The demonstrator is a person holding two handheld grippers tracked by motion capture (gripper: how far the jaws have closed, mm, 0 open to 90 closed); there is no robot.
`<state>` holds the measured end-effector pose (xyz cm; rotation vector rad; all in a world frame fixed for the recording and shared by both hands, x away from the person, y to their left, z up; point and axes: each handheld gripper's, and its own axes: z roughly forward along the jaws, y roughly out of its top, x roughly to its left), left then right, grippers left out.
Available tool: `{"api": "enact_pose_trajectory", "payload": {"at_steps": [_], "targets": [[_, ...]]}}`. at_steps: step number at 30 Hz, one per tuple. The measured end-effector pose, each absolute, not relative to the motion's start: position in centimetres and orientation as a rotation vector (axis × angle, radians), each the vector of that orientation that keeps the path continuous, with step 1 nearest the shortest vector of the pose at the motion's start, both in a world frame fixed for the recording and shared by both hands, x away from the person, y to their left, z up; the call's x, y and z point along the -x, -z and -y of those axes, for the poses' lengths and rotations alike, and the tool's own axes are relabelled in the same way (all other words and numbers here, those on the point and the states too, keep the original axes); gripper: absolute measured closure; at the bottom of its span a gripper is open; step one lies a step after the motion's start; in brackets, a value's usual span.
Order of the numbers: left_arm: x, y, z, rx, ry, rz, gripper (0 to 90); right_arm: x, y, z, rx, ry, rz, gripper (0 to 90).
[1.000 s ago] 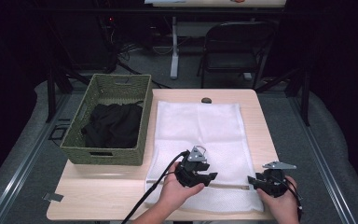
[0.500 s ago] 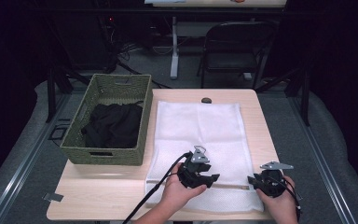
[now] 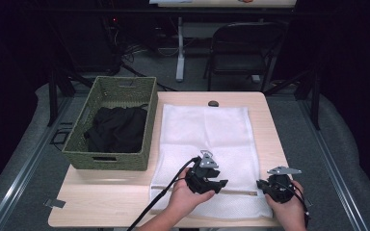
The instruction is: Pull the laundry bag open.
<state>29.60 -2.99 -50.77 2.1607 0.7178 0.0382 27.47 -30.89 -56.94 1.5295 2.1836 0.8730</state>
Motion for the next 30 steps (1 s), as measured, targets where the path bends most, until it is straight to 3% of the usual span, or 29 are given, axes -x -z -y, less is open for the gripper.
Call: {"api": "enact_pose_trajectory", "payload": {"at_steps": [26,30], "targets": [[-29.6,51.6,7.0,-2.209,-0.003,-0.641,57.9,-26.7,53.9,31.0,-1.451,-1.047,-2.11,87.3],[-29.4,52.0,7.8,-2.207,0.029,-0.628,61.8,-26.6,53.5,30.9,-1.444,-1.076,-2.095,87.3]]}}
